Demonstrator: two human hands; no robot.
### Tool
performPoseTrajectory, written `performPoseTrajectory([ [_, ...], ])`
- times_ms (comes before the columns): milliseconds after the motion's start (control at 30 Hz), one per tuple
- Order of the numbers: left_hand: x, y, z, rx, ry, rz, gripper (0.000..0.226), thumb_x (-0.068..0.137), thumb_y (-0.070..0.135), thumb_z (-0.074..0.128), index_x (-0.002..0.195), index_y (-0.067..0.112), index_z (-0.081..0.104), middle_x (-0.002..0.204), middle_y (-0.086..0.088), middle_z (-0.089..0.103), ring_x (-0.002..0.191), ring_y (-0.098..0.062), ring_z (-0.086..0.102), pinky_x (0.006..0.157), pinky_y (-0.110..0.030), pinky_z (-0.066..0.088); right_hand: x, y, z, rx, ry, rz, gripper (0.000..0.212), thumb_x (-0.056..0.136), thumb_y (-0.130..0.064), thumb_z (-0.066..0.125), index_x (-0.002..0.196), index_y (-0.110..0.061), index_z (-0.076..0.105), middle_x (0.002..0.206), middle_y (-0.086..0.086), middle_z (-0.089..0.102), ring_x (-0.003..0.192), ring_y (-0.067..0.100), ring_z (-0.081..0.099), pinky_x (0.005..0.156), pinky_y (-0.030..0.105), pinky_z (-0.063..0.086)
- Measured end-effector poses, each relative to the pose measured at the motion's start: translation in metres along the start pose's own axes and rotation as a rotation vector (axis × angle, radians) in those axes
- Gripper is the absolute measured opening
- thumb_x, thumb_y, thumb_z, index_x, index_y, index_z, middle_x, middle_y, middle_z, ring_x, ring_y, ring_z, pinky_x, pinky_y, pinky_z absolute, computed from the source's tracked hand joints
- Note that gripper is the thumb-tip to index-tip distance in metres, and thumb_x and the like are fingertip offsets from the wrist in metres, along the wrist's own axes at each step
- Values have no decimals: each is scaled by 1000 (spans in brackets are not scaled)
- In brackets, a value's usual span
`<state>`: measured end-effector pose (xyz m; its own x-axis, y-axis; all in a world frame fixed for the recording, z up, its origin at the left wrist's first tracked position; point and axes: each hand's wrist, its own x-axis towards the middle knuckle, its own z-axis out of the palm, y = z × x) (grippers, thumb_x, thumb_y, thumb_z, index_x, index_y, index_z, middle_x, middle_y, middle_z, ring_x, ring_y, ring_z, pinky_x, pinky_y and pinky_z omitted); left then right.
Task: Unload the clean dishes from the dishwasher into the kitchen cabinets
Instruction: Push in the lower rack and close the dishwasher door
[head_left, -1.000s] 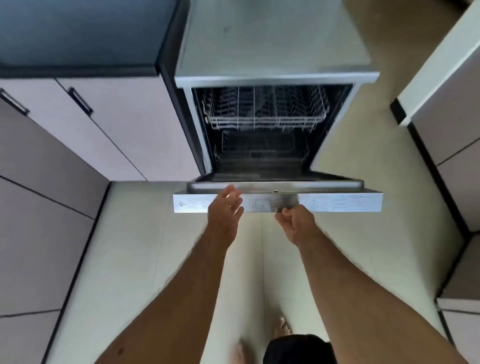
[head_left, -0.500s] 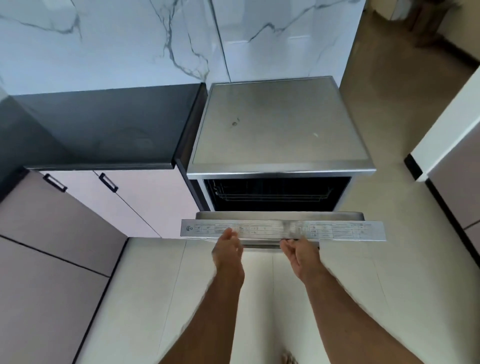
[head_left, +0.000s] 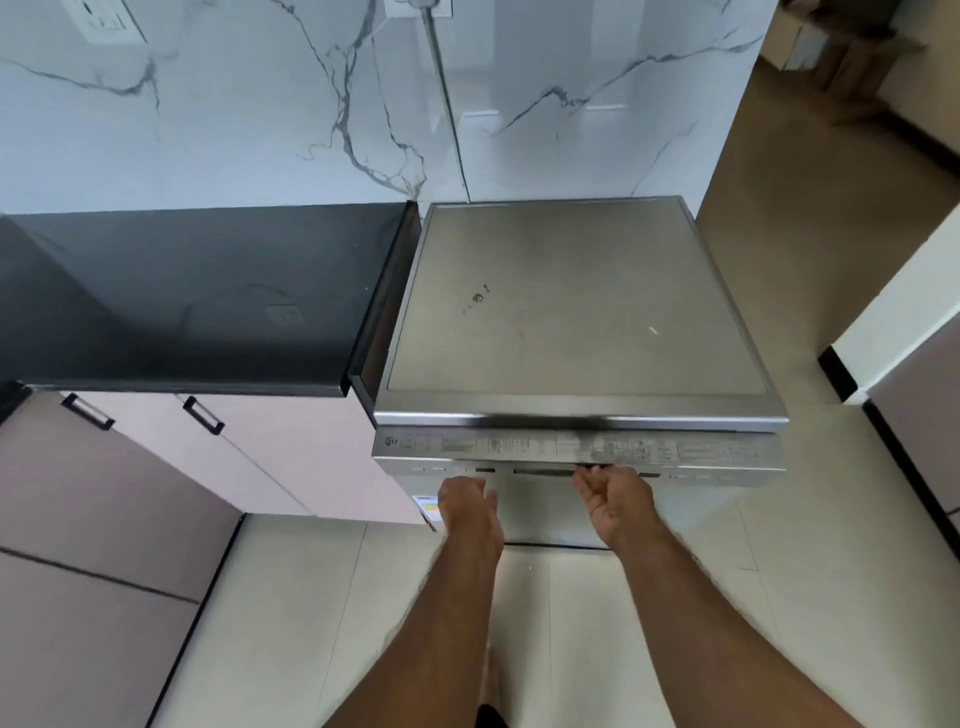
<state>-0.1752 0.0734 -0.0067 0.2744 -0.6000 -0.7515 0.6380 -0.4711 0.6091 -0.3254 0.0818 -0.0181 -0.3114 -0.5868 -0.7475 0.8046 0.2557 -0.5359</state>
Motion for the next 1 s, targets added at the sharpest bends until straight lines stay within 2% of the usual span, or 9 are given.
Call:
performPoseTrajectory([
  [200,5,26,35,-34,28,-71,20,86,-9,45,79,8,53,71,-6,41,52,-14,39,53,-24,36,17,-2,17,127,139,-28,35,92,16,37,120,5,54,97,22,58,90,29,60,105,45,47],
  [267,5,36,44,-75,3,-96,13,86,-2,52,92,7,58,87,-7,47,71,-18,47,65,-29,45,21,-2,26,175,183,-41,32,91,15,38,114,3,55,109,23,57,99,31,58,106,47,46],
  [400,5,41,57,-137,36,-122,30,86,13,62,115,10,57,119,-7,46,107,-28,46,103,-39,44,28,-9,30,211,266,-60,18,89,11,38,90,2,55,94,18,54,80,24,56,103,47,49],
  [467,5,39,58,-170,71,-126,40,86,19,63,124,8,57,119,-9,48,112,-31,51,104,-41,44,28,-19,34,218,309,-69,12,90,4,44,93,0,55,96,15,52,85,24,55,103,47,48],
  [567,4,33,59,-191,93,-127,42,86,26,62,126,12,58,123,-12,54,118,-34,54,99,-42,47,25,-32,37,220,335,-73,33,95,-11,55,126,-2,55,117,13,49,113,30,53,107,46,45],
  [633,5,34,61,-220,101,-111,36,86,26,62,119,13,60,117,-13,58,108,-32,57,92,-41,50,24,-34,39,235,335,-73,41,96,-21,57,134,-6,51,129,11,51,123,31,51,107,46,44],
  [733,15,33,69,-273,130,-96,33,84,29,64,112,14,58,98,-8,58,86,-26,59,74,-36,51,25,-37,39,250,371,-74,34,98,-26,55,128,-11,55,127,12,52,114,30,54,104,45,47],
  [900,21,34,77,-345,124,-127,29,87,34,63,111,21,51,119,-7,51,110,-31,52,104,-47,44,33,-41,34,264,407,-79,14,95,-10,46,107,-6,50,114,14,51,100,26,53,99,41,50],
  [1000,32,35,80,-404,66,-111,11,89,30,61,93,21,56,111,-9,50,101,-30,52,106,-49,42,40,-47,30,277,353,-71,20,94,2,36,106,1,51,114,19,53,98,28,54,98,42,50],
])
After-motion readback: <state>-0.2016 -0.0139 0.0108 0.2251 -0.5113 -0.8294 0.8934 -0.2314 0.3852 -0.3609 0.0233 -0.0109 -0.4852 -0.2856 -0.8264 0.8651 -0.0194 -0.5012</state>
